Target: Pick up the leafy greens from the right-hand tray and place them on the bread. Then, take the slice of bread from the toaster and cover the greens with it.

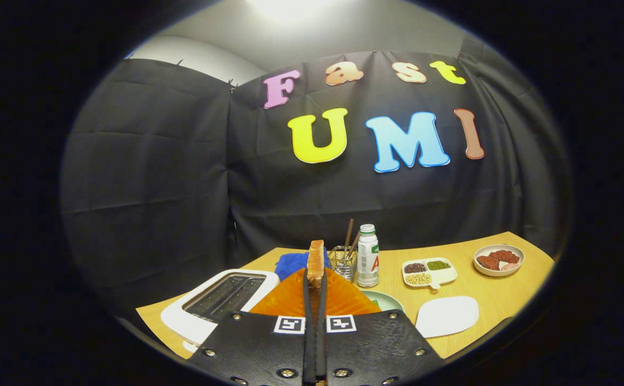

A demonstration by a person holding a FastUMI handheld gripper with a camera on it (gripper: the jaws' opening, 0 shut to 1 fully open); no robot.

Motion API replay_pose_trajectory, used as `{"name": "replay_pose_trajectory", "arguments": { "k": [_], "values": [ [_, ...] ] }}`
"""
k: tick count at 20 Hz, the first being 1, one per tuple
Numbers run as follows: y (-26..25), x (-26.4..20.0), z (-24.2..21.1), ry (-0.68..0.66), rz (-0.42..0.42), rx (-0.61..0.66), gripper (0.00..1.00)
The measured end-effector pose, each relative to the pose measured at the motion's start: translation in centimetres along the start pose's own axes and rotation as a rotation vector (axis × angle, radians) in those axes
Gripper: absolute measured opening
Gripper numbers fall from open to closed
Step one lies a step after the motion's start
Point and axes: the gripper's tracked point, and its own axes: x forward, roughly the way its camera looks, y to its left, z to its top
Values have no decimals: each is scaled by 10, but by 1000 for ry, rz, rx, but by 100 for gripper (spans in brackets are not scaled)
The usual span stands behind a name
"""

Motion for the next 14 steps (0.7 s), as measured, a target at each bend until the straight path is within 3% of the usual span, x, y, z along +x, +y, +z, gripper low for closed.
{"name": "replay_pose_trajectory", "arguments": {
  "k": [14],
  "values": [
    [-3,57,-50,27,6,44,0]
  ]
}}
